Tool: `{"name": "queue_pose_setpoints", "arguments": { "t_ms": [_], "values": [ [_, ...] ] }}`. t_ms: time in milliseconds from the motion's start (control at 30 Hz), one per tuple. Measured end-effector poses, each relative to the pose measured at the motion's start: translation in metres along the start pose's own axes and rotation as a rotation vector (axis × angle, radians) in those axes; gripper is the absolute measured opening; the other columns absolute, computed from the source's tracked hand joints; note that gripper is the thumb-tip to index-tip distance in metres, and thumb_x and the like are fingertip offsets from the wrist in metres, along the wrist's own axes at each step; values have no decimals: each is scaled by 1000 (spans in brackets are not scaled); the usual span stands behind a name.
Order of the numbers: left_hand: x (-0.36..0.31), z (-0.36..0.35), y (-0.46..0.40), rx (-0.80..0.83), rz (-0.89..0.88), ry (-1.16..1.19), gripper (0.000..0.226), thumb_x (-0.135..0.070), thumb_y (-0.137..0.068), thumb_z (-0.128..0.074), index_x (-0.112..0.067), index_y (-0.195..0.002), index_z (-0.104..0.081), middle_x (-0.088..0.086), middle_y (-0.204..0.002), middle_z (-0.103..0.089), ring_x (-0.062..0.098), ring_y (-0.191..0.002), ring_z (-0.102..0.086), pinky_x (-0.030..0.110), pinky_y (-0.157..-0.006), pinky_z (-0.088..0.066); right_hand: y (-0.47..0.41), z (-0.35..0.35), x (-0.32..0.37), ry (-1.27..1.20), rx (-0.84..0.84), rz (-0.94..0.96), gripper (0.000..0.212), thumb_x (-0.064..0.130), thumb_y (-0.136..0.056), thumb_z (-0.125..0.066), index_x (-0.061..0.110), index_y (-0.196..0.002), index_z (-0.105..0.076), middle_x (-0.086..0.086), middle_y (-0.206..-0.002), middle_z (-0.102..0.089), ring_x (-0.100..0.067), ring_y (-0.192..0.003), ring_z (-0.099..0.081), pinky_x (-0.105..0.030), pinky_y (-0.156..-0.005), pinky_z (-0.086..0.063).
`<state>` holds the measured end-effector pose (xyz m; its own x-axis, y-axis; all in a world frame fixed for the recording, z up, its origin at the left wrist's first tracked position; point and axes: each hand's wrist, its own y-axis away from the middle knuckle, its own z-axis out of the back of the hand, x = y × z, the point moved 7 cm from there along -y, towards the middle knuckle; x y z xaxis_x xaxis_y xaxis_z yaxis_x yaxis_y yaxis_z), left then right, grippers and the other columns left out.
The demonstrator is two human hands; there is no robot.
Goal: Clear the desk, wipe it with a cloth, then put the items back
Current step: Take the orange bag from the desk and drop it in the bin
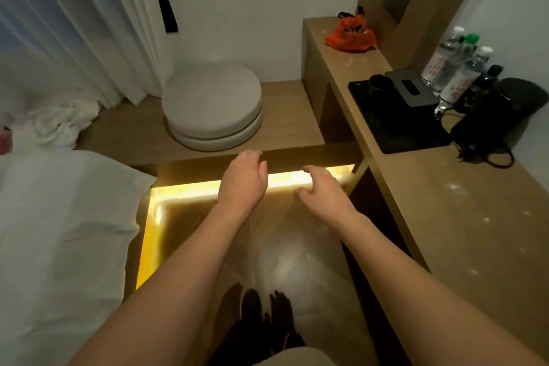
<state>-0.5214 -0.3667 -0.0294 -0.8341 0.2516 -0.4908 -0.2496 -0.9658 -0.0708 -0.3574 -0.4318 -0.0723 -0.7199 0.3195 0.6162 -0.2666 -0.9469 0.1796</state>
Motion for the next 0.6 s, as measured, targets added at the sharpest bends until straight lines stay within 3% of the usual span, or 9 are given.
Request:
{"name": "queue_pose_setpoints", "arguments": {
  "t_ms": [400, 600],
  "values": [
    [53, 9, -252, 25, -88, 15, 36, -20, -102, -49, -3, -132, -60, 17, -128, -62, 34, -115, -59, 38, -96, -44, -218, 5, 72, -58, -58, -55, 56, 26, -95, -62, 28, -146, -41, 3, -153, -40, -19, -136, -45, -33, -104, -42],
    [54, -9, -342, 68, -109, 30, 37, -20, -102, -49, -4, -134, -59, 16, -133, -61, 32, -119, -58, 38, -99, -44, -293, 19, 78, -68, -54, -103, 56, 26, -96, -59, 26, -148, -39, 2, -154, -38, -20, -139, -41, -34, -107, -39]
  ]
}}
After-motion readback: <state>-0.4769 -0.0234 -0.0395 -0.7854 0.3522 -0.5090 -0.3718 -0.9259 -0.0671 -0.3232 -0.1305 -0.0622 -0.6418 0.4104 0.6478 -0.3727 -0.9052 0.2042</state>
